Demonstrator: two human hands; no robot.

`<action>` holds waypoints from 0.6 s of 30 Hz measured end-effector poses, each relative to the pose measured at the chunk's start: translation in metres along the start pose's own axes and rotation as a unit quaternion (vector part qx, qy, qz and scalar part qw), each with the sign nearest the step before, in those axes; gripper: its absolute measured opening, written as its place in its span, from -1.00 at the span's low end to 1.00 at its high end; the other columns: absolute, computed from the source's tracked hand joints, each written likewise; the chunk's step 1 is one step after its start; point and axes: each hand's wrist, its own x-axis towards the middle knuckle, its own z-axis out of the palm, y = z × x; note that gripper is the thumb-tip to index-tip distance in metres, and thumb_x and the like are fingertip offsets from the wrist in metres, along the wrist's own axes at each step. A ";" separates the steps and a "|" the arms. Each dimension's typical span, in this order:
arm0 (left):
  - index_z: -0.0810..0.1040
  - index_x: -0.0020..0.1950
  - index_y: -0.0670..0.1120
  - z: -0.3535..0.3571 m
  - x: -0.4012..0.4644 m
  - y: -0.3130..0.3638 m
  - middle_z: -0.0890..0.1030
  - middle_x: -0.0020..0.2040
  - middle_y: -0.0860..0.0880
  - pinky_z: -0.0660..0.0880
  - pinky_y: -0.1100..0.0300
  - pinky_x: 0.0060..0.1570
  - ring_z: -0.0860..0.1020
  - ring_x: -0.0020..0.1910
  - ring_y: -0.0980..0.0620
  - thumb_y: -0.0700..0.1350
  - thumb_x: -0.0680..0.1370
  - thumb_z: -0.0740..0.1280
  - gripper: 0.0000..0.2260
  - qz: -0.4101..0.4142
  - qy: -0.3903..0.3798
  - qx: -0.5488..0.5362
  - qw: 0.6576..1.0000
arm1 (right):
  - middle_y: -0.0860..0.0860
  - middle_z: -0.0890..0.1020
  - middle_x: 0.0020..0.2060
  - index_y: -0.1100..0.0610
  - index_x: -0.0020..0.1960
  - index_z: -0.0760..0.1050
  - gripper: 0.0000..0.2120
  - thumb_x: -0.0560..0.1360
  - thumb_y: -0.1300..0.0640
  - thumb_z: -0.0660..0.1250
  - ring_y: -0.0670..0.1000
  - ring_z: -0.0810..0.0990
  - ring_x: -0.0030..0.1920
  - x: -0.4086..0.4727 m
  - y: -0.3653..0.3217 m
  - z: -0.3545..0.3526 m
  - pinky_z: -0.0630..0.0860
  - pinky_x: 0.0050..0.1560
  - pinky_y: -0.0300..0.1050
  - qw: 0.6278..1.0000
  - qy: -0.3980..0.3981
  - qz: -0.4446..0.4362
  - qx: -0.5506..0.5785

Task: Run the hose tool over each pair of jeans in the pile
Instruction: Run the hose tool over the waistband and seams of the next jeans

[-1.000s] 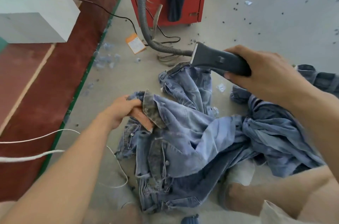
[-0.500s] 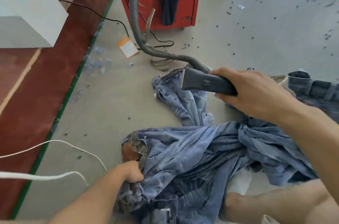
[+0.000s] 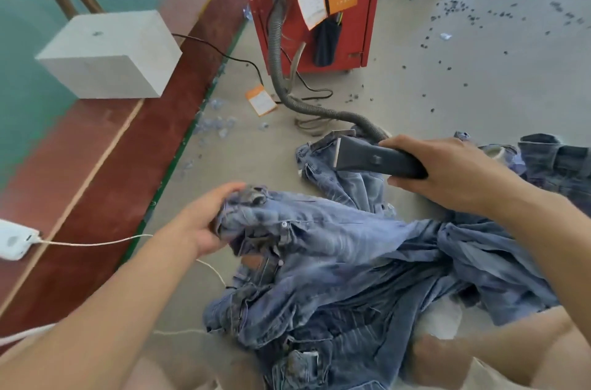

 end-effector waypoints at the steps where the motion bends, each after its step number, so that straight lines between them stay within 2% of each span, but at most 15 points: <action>1: 0.65 -0.05 -0.19 -0.002 -0.004 0.006 0.71 -0.25 -0.15 0.61 0.17 -0.47 0.69 -0.39 -0.03 -0.15 0.57 0.38 -0.88 0.047 -0.010 -0.116 0.992 | -0.18 0.67 -0.01 -0.37 0.38 0.31 -0.55 0.55 -0.18 0.37 0.03 0.61 -0.06 -0.002 -0.001 0.000 0.43 -0.05 -0.01 1.000 0.005 -0.007 -0.005; 3: 0.53 0.25 -0.20 -0.007 -0.001 -0.001 0.71 -0.03 -0.18 0.67 0.15 -0.30 0.72 -0.15 -0.07 -0.29 0.65 0.25 -0.81 0.098 0.022 -0.217 0.971 | -0.17 0.67 0.07 -0.33 0.42 0.32 -0.52 0.55 -0.16 0.38 0.02 0.61 0.00 -0.005 -0.002 0.000 0.38 -0.04 -0.05 1.000 0.018 -0.016 -0.012; 4: 0.46 0.32 -0.15 -0.011 0.004 -0.014 0.68 0.06 -0.19 0.68 0.16 -0.23 0.69 -0.06 -0.08 -0.35 0.66 0.20 -0.74 0.084 0.031 -0.185 0.979 | -0.17 0.67 0.08 -0.32 0.43 0.32 -0.51 0.56 -0.15 0.39 0.02 0.61 0.00 -0.006 -0.001 0.001 0.37 -0.04 -0.06 1.000 0.023 -0.017 -0.012; 6: 0.44 0.30 -0.14 -0.012 0.020 -0.044 0.60 0.23 -0.22 0.64 0.10 -0.03 0.59 0.06 -0.11 -0.34 0.68 0.19 -0.77 0.006 0.025 0.000 1.000 | -0.18 0.67 0.05 -0.33 0.42 0.31 -0.50 0.56 -0.12 0.41 -0.02 0.57 -0.05 -0.007 0.001 0.001 0.37 -0.05 -0.07 1.000 0.023 -0.014 -0.005; 7: 0.48 0.29 -0.19 -0.012 0.028 -0.058 0.57 0.29 -0.23 0.60 0.06 0.06 0.57 0.08 -0.11 -0.25 0.69 0.23 -0.81 -0.027 0.025 0.176 0.984 | -0.20 0.66 0.03 -0.34 0.41 0.31 -0.51 0.55 -0.12 0.41 -0.04 0.54 -0.08 -0.007 0.001 0.001 0.38 -0.05 -0.07 1.000 0.022 -0.012 -0.001; 8: 0.52 0.28 -0.24 -0.014 0.038 -0.071 0.57 0.29 -0.23 0.56 0.02 0.09 0.56 0.06 -0.11 -0.14 0.68 0.26 -0.76 -0.056 0.017 0.373 0.926 | -0.21 0.65 0.01 -0.35 0.40 0.31 -0.52 0.54 -0.12 0.40 -0.05 0.54 -0.09 -0.007 0.003 0.002 0.38 -0.06 -0.07 1.000 0.021 -0.012 -0.001; 9: 0.57 0.23 -0.26 -0.018 0.050 -0.084 0.60 0.20 -0.22 0.56 0.03 0.06 0.56 0.03 -0.13 -0.06 0.67 0.28 -0.71 -0.070 0.009 0.554 0.830 | -0.22 0.64 -0.01 -0.35 0.39 0.31 -0.52 0.54 -0.14 0.39 -0.04 0.55 -0.08 -0.006 0.005 0.003 0.38 -0.07 -0.07 1.000 0.020 -0.012 -0.001; 10: 0.60 0.12 -0.28 -0.021 0.058 -0.094 0.60 0.04 -0.20 0.54 0.06 -0.05 0.55 -0.05 -0.16 -0.03 0.64 0.29 -0.69 -0.065 0.011 0.663 0.746 | -0.23 0.64 0.00 -0.35 0.39 0.31 -0.52 0.53 -0.15 0.38 -0.03 0.57 -0.06 -0.005 0.007 0.004 0.39 -0.06 -0.07 1.000 0.019 -0.013 -0.003; 11: 0.59 0.02 -0.27 -0.024 0.067 -0.102 0.54 -0.10 -0.17 0.49 0.09 -0.14 0.51 -0.14 -0.15 -0.02 0.64 0.29 -0.70 -0.048 0.024 0.692 0.719 | -0.22 0.64 0.03 -0.35 0.39 0.31 -0.52 0.52 -0.16 0.37 -0.02 0.59 -0.03 -0.004 0.008 0.006 0.40 -0.05 -0.06 1.000 0.020 -0.014 -0.007; 12: 0.58 0.04 -0.27 -0.027 0.077 -0.111 0.53 -0.12 -0.16 0.49 0.09 -0.11 0.50 -0.16 -0.10 -0.01 0.65 0.28 -0.69 -0.027 0.053 0.676 0.734 | -0.22 0.65 0.08 -0.35 0.39 0.32 -0.52 0.51 -0.17 0.36 -0.01 0.60 0.00 -0.003 0.010 0.008 0.42 -0.04 -0.05 1.000 0.020 -0.014 -0.011; 13: 0.56 0.15 -0.26 -0.030 0.088 -0.117 0.58 -0.01 -0.20 0.53 0.05 0.02 0.56 -0.08 -0.12 0.01 0.66 0.26 -0.68 -0.009 0.089 0.645 0.759 | -0.21 0.65 0.12 -0.35 0.39 0.31 -0.51 0.50 -0.19 0.34 -0.01 0.61 0.04 0.000 0.011 0.010 0.45 -0.02 -0.02 1.000 0.016 -0.012 -0.016; 14: 0.49 0.33 -0.28 -0.031 0.095 -0.119 0.59 0.21 -0.25 0.52 0.00 0.20 0.60 0.12 -0.18 0.03 0.67 0.26 -0.59 0.004 0.127 0.609 0.783 | -0.21 0.65 0.12 -0.37 0.39 0.30 -0.51 0.49 -0.20 0.32 0.01 0.62 0.04 0.002 0.012 0.013 0.50 0.00 0.01 1.000 0.005 -0.010 -0.023; 16: 0.16 0.60 -0.27 -0.029 0.108 -0.118 0.36 0.55 -0.25 0.38 -0.05 0.44 0.43 0.46 -0.25 0.10 0.67 0.28 -0.34 -0.013 0.161 0.525 0.836 | -0.21 0.64 0.03 -0.40 0.38 0.26 -0.52 0.50 -0.24 0.29 0.00 0.62 -0.03 0.007 0.011 0.021 0.56 -0.02 0.04 0.999 -0.025 -0.005 -0.045; 17: -0.02 0.65 -0.24 -0.028 0.115 -0.118 0.27 0.60 -0.21 0.35 -0.06 0.47 0.37 0.51 -0.23 0.14 0.65 0.30 -0.22 -0.031 0.165 0.480 0.861 | -0.21 0.62 0.00 -0.40 0.38 0.24 -0.53 0.51 -0.25 0.28 -0.01 0.62 -0.05 0.010 0.009 0.026 0.57 -0.04 0.02 0.997 -0.042 -0.006 -0.059; 18: -0.14 0.66 -0.21 -0.027 0.121 -0.119 0.26 0.61 -0.19 0.39 -0.06 0.44 0.43 0.47 -0.20 0.19 0.63 0.32 -0.11 -0.054 0.168 0.436 0.882 | -0.23 0.60 -0.01 -0.39 0.39 0.23 -0.53 0.52 -0.26 0.29 -0.03 0.62 -0.05 0.014 0.007 0.030 0.56 -0.06 -0.02 0.996 -0.060 -0.008 -0.073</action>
